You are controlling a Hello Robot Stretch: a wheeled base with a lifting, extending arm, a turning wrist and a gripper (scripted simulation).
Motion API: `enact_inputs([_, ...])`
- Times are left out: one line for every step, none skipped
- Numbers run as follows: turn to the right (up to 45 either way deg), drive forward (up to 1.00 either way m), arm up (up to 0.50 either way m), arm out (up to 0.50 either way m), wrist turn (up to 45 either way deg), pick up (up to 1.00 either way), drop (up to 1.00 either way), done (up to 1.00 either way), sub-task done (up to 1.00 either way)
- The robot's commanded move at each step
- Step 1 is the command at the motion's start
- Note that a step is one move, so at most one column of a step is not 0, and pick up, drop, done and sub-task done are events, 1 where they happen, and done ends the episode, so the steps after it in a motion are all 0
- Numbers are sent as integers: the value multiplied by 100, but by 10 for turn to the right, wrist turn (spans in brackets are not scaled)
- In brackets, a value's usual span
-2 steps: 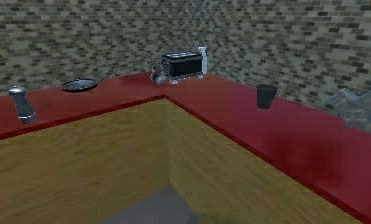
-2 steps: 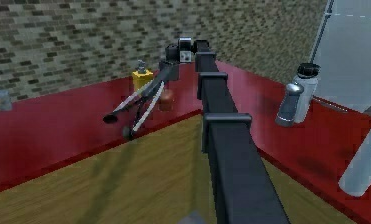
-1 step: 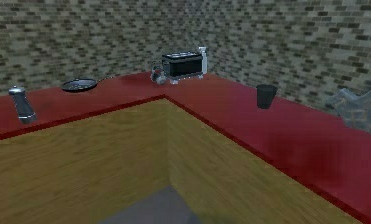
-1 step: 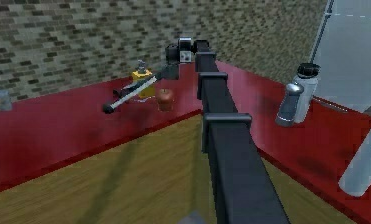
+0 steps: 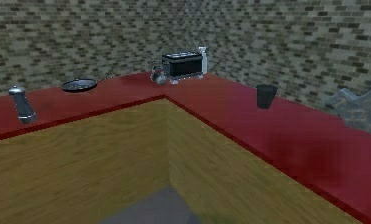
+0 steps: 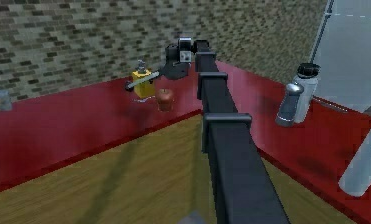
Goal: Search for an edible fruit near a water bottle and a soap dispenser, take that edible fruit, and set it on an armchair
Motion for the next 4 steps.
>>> enact_inputs([0,0,0,0,270,0,0,0,0])
enact_inputs([0,0,-10,0,0,0,0,0,0])
enact_inputs([0,0,0,0,0,100,0,0,0])
enact_inputs([0,0,10,0,0,0,0,0,0])
